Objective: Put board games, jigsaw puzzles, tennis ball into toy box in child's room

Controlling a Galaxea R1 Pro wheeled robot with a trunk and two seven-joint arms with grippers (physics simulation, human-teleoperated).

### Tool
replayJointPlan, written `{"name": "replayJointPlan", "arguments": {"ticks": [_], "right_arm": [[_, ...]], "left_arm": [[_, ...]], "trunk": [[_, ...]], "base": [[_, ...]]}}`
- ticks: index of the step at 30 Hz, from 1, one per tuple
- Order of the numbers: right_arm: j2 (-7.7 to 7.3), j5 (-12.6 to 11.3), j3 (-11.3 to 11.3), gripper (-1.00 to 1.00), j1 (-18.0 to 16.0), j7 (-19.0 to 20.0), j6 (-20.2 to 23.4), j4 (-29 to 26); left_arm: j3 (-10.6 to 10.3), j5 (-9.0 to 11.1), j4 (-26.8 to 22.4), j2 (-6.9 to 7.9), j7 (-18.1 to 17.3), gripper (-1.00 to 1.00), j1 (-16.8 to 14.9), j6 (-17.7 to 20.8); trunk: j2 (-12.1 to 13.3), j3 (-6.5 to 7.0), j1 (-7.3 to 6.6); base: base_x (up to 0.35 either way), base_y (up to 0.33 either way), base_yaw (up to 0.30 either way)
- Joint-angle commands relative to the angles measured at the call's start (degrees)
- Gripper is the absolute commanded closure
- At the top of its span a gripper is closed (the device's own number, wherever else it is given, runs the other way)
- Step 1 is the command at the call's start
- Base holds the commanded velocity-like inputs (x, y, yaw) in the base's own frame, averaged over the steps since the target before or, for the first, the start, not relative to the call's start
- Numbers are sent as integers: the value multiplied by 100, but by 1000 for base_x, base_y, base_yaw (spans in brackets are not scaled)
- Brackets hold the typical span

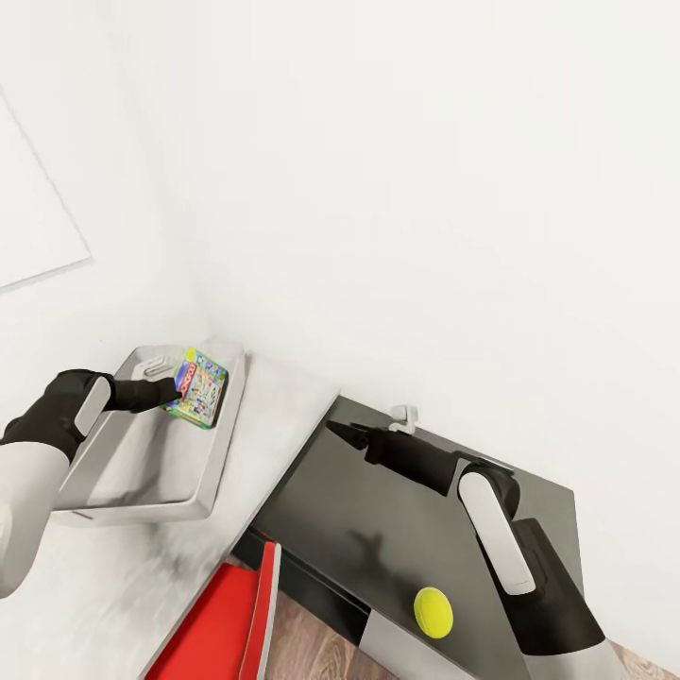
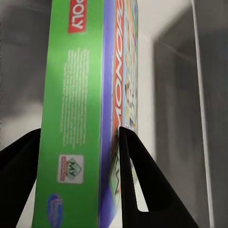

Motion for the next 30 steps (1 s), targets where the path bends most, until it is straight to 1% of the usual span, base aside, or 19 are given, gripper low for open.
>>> {"name": "replayJointPlan", "arguments": {"ticks": [1,9,10,19,25,30], "right_arm": [[4,-2,-4,-100,-4,7,23,0],[2,0,3,-100,-4,-2,-58,5],[0,0,3,-100,-4,0,-59,7],[-3,0,3,-100,-4,13,-67,10],[-3,0,3,-100,-4,14,-67,10],[-3,5,3,-100,-4,15,-66,10]], "left_arm": [[20,-6,-3,-1,-21,100,-3,30],[9,-6,-3,-1,-21,100,-3,-51],[9,-6,-3,-1,-21,-100,-3,-52],[0,-6,-3,-1,-11,-100,-3,-58],[-11,-6,0,-1,17,-100,-1,-183],[1,-20,5,20,30,-100,5,-216]], "trunk": [[-5,-6,1],[-5,-6,1],[-5,-6,1],[-5,-6,1],[-5,-6,1],[-5,-6,1]], "base": [[0,0,0],[0,0,0],[0,0,0],[0,0,0],[0,0,0],[0,0,0]]}}
